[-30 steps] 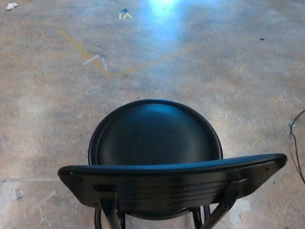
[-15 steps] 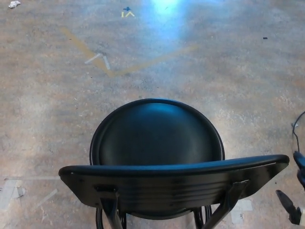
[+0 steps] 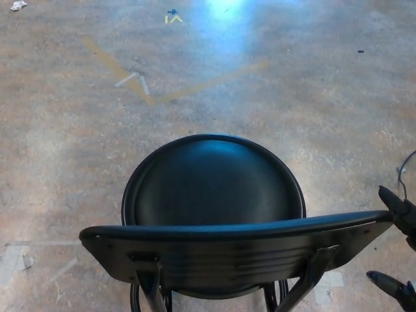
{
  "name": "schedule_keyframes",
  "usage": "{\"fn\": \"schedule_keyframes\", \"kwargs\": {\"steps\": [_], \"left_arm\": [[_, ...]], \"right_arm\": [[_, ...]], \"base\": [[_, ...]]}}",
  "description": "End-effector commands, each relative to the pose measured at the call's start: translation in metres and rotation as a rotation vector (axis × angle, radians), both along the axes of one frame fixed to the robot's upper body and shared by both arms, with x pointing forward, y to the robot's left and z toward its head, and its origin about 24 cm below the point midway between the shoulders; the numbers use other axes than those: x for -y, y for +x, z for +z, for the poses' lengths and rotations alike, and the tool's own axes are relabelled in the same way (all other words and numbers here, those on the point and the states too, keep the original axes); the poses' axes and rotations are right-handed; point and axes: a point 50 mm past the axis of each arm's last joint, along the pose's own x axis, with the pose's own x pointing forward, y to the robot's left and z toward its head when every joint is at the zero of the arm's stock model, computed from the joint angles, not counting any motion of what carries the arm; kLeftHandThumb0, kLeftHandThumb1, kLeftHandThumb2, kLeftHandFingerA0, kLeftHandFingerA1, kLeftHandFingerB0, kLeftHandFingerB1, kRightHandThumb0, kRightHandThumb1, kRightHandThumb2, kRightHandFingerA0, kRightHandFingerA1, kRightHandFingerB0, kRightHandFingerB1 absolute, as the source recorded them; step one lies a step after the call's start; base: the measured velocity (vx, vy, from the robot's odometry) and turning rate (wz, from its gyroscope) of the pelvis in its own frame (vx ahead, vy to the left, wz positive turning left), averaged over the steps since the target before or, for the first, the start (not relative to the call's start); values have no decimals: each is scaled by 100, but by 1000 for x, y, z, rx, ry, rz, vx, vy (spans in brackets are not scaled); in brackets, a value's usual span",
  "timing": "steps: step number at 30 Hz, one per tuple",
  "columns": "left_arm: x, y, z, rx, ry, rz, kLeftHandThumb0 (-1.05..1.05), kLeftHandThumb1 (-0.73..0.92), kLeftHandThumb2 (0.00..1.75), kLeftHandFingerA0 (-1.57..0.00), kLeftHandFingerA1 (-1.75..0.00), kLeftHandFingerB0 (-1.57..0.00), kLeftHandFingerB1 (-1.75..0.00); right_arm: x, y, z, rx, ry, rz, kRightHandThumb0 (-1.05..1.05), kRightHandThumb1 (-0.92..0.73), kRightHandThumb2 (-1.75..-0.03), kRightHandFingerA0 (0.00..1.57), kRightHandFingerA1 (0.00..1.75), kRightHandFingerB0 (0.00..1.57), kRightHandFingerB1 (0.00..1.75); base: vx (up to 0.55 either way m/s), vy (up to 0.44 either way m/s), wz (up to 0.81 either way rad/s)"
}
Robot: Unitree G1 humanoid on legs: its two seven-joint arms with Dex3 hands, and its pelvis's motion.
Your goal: Use the right hand to rotate the back of the chair to its left.
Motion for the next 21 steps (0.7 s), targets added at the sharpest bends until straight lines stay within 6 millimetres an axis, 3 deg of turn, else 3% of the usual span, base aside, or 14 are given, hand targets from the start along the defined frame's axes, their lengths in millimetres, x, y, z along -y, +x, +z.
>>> {"fn": "schedule_keyframes", "kwargs": {"steps": [1, 10, 11, 16, 17, 18, 21], "left_arm": [[-1, -5, -1, -6, 1, 11, -48, 73, 62, -65, -50, -62, -45], [-1, -3, -1, -2, -2, -2, -48, 72, 62, -64, -52, -62, -46], [-1, -3, -1, -7, -2, -7, -47, 72, 62, -64, -50, -63, -45], [-1, -3, -1, -7, -2, -8, -47, 72, 62, -64, -50, -63, -45], [-1, -3, -1, 0, -15, 23, -47, 71, 61, -63, -50, -62, -46], [-1, -4, -1, -3, -16, 26, -48, 71, 62, -63, -49, -62, -45], [0, -5, -1, -13, -8, -1, -49, 71, 61, -63, -49, -61, -45]], "right_arm": [[1, -3, 6, -20, -8, 47, -98, -47, -88, 0, 0, 0, 0], [-11, -3, 18, -28, -41, 115, -97, -48, -87, 0, 0, 0, 0], [-29, -3, 24, -39, -112, 209, -97, -64, -60, 0, 0, 0, 0], [-32, -4, 26, -49, -123, 214, -97, -64, -60, 0, 0, 0, 0], [-50, 0, 28, -34, -123, 261, -98, -48, -87, 0, 0, 0, 0], [-59, 2, 29, -26, -118, 282, -100, -65, -61, 0, 0, 0, 0], [-66, 3, 29, -15, -119, 290, -96, -66, -64, 0, 0, 0, 0]], "base": [[0, 0, 0], [0, 0, 0], [0, 0, 0], [0, 0, 0], [0, 0, 0], [0, 0, 0], [0, 0, 0]]}}
